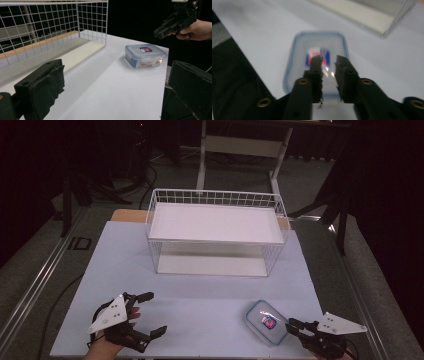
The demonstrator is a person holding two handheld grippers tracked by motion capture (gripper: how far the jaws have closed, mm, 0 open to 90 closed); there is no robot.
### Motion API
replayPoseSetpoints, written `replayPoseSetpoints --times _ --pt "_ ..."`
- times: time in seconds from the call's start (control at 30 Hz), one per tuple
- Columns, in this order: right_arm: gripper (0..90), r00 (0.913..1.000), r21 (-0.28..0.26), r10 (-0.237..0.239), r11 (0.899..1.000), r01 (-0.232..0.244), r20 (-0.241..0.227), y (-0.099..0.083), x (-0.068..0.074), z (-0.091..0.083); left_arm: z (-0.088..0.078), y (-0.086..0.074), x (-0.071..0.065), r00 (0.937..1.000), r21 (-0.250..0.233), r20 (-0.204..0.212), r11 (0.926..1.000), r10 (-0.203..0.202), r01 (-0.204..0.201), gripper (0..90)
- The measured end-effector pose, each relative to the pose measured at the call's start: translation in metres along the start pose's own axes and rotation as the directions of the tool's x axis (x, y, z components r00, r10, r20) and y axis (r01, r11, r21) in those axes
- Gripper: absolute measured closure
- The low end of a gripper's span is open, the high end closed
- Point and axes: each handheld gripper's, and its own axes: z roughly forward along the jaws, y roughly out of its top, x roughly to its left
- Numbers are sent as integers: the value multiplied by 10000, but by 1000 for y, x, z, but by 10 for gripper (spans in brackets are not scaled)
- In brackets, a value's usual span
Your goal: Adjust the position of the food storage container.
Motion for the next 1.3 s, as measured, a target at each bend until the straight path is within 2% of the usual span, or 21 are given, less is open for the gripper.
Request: replayPoseSetpoints --times 0.17,0.37,0.4,0.6,0.67,0.73,0.87,1.17,1.3 --pt "886 9999 524 91 9986 -83 -145 -19 -8 -1 1 1 0 10000 -6 16 10000 56 -56 14" --pt "899 9998 687 172 9975 -164 -104 -31 -13 -5 1 1 0 10000 -28 11 10000 90 -90 14" --pt "900 9994 947 335 9950 -328 -62 -38 -16 -3 2 1 0 10000 -28 5 10000 95 -95 14" --pt "900 9970 1433 770 9868 -755 -48 -52 -22 6 3 1 -1 9997 66 23 9997 223 -223 14" --pt "900 9965 1538 832 9848 -810 -75 -53 -22 8 4 1 -1 9997 113 13 9996 255 -255 14" --pt "900 9964 1871 838 9791 -794 -157 -55 -22 13 5 1 -2 9995 165 63 9994 299 -300 14" --pt "900 9955 2061 878 9754 -785 -365 -53 -21 20 6 1 -2 9994 196 90 9992 344 -346 14" --pt "900 9966 2062 697 9767 -591 -445 -41 -22 28 5 1 -1 9997 110 60 9997 222 -222 14" --pt "900 9974 2158 542 9755 -427 -481 -33 -25 39 4 1 -1 9997 118 48 9997 233 -234 14"
